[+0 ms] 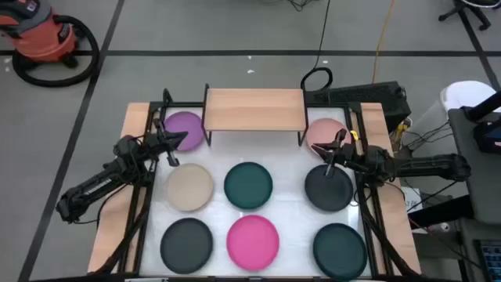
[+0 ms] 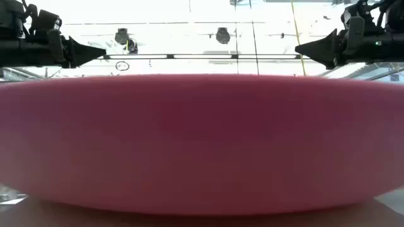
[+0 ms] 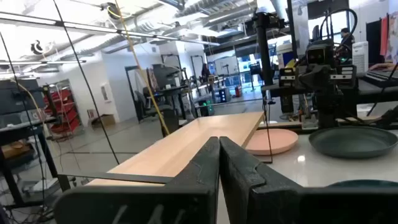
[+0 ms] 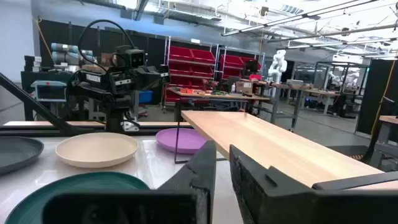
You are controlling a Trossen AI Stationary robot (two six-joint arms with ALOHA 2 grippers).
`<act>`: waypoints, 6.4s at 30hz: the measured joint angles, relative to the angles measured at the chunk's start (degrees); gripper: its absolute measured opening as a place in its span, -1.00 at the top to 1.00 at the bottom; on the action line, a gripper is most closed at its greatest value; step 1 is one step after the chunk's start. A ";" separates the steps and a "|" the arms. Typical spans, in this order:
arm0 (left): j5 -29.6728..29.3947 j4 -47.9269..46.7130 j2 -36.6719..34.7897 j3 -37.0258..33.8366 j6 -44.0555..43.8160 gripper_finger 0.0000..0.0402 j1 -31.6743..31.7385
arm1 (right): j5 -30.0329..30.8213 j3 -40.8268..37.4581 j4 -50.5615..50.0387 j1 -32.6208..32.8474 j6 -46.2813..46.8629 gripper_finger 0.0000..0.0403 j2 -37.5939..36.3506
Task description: Place and stack plates onto a shelf
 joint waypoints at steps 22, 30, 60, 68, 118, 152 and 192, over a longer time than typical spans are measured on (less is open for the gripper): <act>0.00 0.00 0.00 0.02 -0.02 0.92 -0.02 | 0.00 0.00 2.19 0.02 0.00 0.83 -0.02; 0.00 0.01 0.01 0.02 0.00 0.92 0.00 | 0.00 -0.01 2.21 0.01 0.00 0.83 -0.02; 0.00 0.00 0.02 0.00 0.00 0.92 -0.02 | 0.15 -0.01 5.65 0.01 -3.03 0.83 0.00; 0.00 0.00 0.01 0.00 0.00 0.92 -0.02 | 1.30 -0.02 10.77 0.02 -11.55 0.83 0.00; 0.00 0.00 0.01 0.01 0.00 0.92 -0.01 | 1.72 6.21 12.11 -0.63 -3.61 0.83 15.52; 0.00 0.00 0.02 0.02 0.00 0.92 -0.02 | 3.46 6.27 13.32 -0.64 -3.56 0.83 15.52; 0.00 0.00 0.00 0.02 0.00 0.92 0.00 | 3.10 6.34 14.19 -0.64 -3.03 0.48 15.56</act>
